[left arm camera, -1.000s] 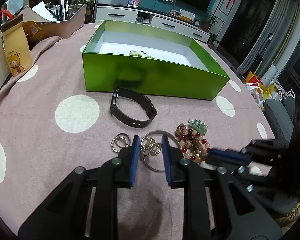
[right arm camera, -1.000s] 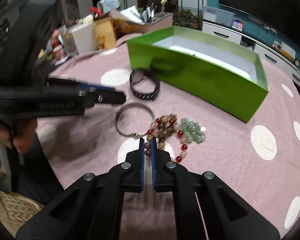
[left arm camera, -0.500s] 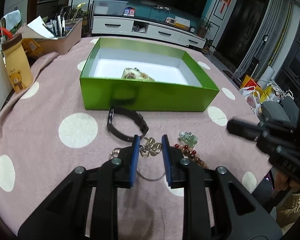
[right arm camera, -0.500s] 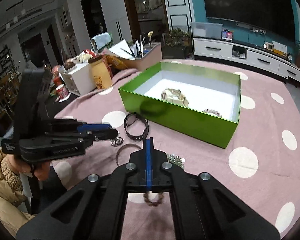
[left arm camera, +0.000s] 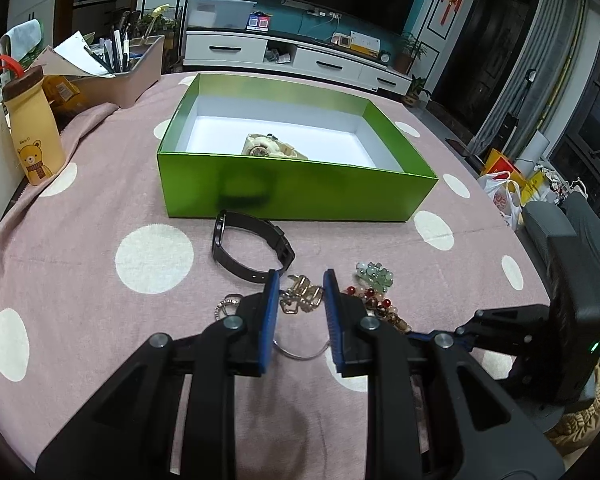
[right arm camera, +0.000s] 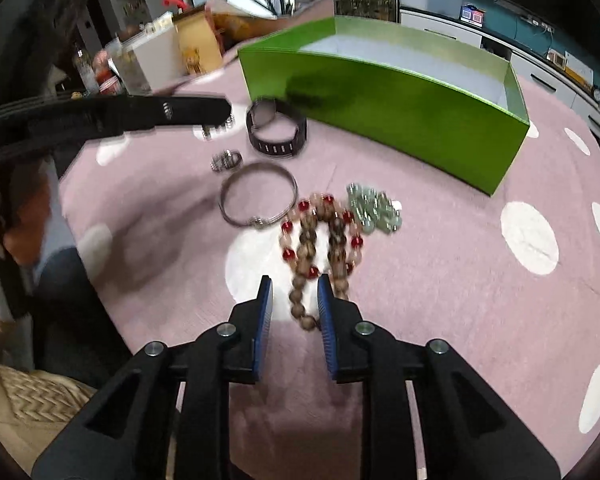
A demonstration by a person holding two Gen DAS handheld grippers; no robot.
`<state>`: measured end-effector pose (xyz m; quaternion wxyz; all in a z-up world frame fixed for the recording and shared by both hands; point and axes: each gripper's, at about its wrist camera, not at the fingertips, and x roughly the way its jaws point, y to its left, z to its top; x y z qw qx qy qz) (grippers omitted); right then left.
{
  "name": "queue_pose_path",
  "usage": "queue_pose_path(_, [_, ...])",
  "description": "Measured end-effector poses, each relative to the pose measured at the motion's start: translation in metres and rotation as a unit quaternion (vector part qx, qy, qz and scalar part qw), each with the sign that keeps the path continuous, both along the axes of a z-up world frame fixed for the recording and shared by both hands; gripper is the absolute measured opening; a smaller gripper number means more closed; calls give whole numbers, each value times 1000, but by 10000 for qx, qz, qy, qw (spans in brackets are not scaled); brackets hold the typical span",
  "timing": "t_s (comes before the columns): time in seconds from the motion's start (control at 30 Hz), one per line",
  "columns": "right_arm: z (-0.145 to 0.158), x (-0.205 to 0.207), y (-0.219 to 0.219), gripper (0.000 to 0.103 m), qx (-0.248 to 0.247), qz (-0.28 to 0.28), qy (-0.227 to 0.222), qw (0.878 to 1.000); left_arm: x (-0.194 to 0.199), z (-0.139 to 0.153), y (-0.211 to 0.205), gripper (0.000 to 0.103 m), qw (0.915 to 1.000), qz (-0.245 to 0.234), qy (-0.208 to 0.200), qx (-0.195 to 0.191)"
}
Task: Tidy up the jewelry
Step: 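Carry the gold charms into the green box and release while the right drops the bead bracelet there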
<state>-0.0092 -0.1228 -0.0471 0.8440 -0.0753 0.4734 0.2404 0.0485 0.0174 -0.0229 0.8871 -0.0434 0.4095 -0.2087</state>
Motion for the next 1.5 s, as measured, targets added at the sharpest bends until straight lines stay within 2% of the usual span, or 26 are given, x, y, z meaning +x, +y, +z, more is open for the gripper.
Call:
queue_pose_path(0.07, [-2, -3, 4, 18, -194, 53, -161, 9997, 0, 0, 0, 22, 10000, 0, 7, 0])
queue_pose_path(0.1, [-3, -4, 5, 9, -261, 56, -206, 9994, 0, 0, 0, 22, 10000, -1, 2, 0])
queue_pose_path(0.13, [-3, -3, 4, 7, -243, 47, -193, 9995, 0, 0, 0, 22, 10000, -2, 3, 4])
queue_pose_path(0.2, [1, -3, 2, 7, -235, 17, -276, 9993, 0, 0, 0, 22, 10000, 0, -5, 3])
queue_pose_path(0.3, [17, 0, -9, 7, 114, -98, -367, 9992, 2, 2, 0, 22, 10000, 9, -28, 9])
queue_pose_path(0.47, [54, 12, -26, 7, 707, -269, -675, 9948, 7, 10, -3, 22, 9999, -19, -119, 38])
queue_pose_path(0.6, [82, 25, -37, 7, 984, -395, -976, 9896, 15, 23, -7, 22, 9997, -57, -247, 47])
queue_pose_path(0.9, [128, 61, -50, 7, 937, -578, -1655, 9801, 51, 53, -17, 22, 9992, -99, -382, -6])
queue_pose_path(1.23, [144, 112, -54, 7, 916, -739, -1833, 9760, 118, 81, -26, 22, 9995, 1, -319, -3])
queue_pose_path(1.5, [139, 157, -59, 7, 943, -915, -1658, 9774, 166, 76, -23, 22, 9998, 187, 38, 55])
